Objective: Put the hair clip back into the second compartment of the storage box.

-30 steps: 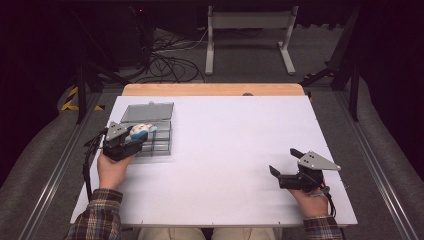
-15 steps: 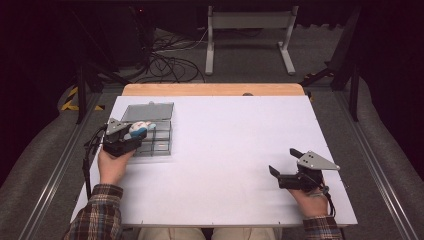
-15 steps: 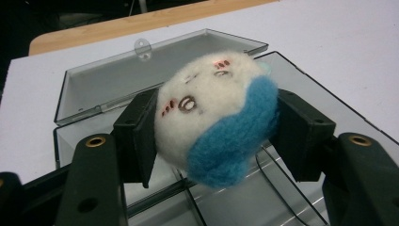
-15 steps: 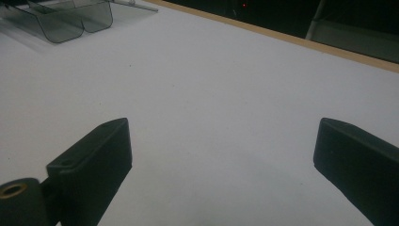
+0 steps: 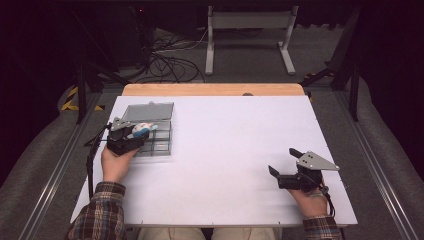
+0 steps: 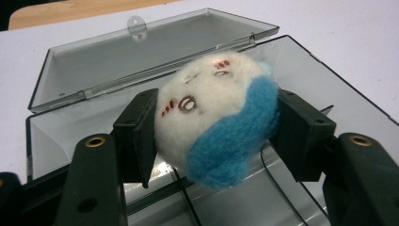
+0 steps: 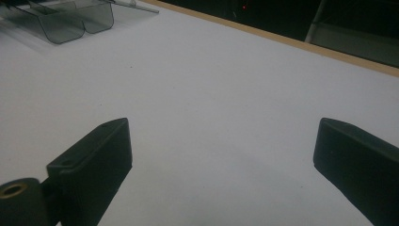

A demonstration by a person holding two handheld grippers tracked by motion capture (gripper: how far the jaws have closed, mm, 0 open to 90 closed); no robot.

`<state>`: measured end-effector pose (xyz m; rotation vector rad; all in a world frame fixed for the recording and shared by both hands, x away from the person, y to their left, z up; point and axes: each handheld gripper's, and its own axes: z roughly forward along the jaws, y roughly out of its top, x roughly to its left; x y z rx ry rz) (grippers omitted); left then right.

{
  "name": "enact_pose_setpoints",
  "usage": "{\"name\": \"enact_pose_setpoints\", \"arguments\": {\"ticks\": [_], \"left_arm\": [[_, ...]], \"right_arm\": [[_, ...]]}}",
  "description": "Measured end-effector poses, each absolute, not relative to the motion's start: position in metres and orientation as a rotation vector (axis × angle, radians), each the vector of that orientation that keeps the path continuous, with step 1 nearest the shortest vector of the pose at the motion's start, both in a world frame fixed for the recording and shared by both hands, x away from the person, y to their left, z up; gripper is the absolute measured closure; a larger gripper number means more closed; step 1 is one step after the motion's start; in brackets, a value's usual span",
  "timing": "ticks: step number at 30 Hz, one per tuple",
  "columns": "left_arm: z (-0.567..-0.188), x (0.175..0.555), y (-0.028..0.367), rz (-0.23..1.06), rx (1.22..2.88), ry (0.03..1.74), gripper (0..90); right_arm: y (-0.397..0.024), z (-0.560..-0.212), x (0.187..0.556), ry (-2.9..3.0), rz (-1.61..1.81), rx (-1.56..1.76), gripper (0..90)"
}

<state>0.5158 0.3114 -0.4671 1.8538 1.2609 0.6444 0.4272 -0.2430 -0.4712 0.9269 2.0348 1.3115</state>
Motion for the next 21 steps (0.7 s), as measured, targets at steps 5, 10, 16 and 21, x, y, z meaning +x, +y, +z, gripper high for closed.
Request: {"name": "enact_pose_setpoints", "arguments": {"ticks": [5, 10, 16, 21], "left_arm": [[-0.4692, 0.5181, 0.3114, 0.635, 1.846, 1.28, 38.2], [-0.4715, 0.5204, 0.3082, 0.628, 1.838, 1.296, 38.1], [-0.4736, 0.5222, 0.3037, 0.623, 1.851, 1.307, 37.9], [-0.4739, 0.5226, 0.3034, 0.615, 1.843, 1.33, 36.7]], "right_arm": [[-0.2428, -0.4708, 0.4268, 2.035, 1.311, 0.924, 5.4], [-0.243, -0.4707, 0.4268, 2.034, 1.312, 0.924, 5.3], [-0.2432, -0.4705, 0.4267, 2.033, 1.313, 0.921, 5.3], [-0.2434, -0.4704, 0.4266, 2.033, 1.312, 0.921, 5.3]]}}
